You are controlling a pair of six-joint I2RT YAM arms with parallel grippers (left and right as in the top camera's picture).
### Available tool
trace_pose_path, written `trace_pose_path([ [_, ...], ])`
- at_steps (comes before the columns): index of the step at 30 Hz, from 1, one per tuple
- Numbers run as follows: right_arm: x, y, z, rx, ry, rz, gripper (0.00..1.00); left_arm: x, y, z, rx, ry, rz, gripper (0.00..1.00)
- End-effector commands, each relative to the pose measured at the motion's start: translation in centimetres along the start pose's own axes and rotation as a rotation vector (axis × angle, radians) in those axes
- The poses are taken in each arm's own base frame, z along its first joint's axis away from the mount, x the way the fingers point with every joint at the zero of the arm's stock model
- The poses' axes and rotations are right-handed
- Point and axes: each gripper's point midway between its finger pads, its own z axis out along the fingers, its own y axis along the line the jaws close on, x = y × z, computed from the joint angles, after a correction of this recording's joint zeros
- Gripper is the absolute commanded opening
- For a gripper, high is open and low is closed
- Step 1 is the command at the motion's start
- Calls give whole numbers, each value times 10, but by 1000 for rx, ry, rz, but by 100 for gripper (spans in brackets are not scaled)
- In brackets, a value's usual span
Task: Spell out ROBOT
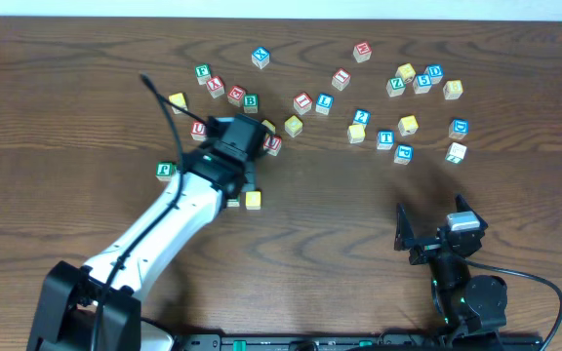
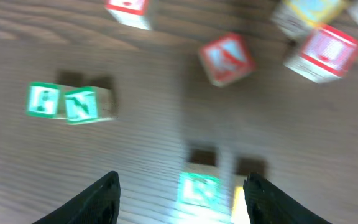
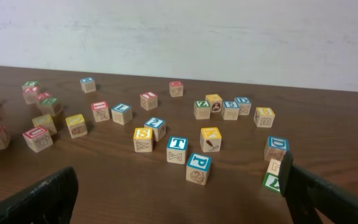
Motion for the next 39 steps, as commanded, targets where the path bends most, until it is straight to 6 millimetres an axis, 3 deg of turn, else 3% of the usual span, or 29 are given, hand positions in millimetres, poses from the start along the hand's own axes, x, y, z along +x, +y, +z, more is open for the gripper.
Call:
trace_pose_path([
  [1, 1, -4, 0, 17, 3, 11, 99, -3, 39, 4, -76, 20, -69, 62],
  [4, 1, -4, 0, 17, 3, 11, 99, 5, 41, 8, -4, 95, -24, 43],
  [12, 1, -4, 0, 17, 3, 11, 99, 8, 41, 12, 7, 114, 91, 35],
  [15, 1, -4, 0, 17, 4, 11, 99, 11, 40, 15, 5, 127, 93, 25],
  [22, 1, -4, 0, 17, 3, 11, 99, 20, 40, 29, -11, 178, 107, 14],
  [31, 1, -4, 0, 17, 3, 11, 99, 38, 26, 46, 50, 267, 158, 8],
  [33, 1, -4, 0, 17, 4, 11, 99, 43, 15, 46, 126, 289, 208, 8],
  [39, 1, -4, 0, 17, 3, 11, 99, 46, 14, 46, 138, 291, 271, 7],
])
